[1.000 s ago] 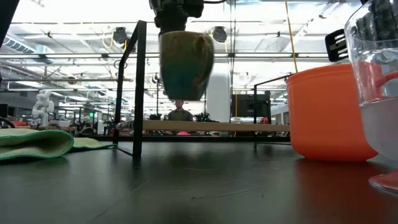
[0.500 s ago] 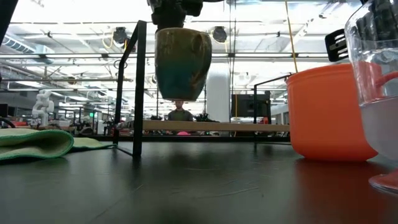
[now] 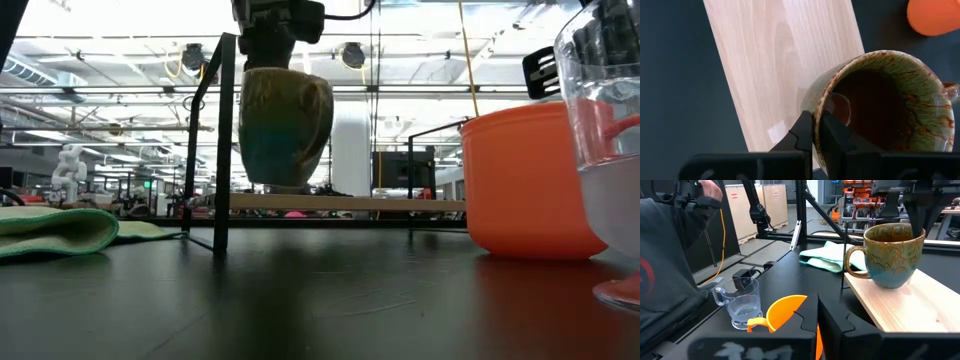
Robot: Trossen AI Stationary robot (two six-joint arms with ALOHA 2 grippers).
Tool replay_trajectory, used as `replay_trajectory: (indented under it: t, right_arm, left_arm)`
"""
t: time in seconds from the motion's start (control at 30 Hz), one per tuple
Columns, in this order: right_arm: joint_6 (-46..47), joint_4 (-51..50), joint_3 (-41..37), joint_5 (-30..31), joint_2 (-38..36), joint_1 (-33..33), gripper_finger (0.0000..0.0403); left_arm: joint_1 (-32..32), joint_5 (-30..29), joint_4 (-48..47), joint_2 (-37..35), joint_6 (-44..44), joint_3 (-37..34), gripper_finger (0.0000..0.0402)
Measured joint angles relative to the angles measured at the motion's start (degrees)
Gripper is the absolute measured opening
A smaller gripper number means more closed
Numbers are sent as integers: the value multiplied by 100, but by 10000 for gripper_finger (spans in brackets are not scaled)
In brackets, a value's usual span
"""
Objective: Stack small to large cups/mugs on shelf
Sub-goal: Put the green patterned mug on the shelf
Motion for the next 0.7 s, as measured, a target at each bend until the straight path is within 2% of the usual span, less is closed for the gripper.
replay_trajectory:
  t: [0.33,0.7]
  right_arm:
    - [0,2,0,0,0,-1,0]
    - [42,4,-2,-2,0,0,0]
  left_arm:
    - [6,15,303,-19,-165,-385,14]
    - [6,11,304,-22,-170,-418,14]
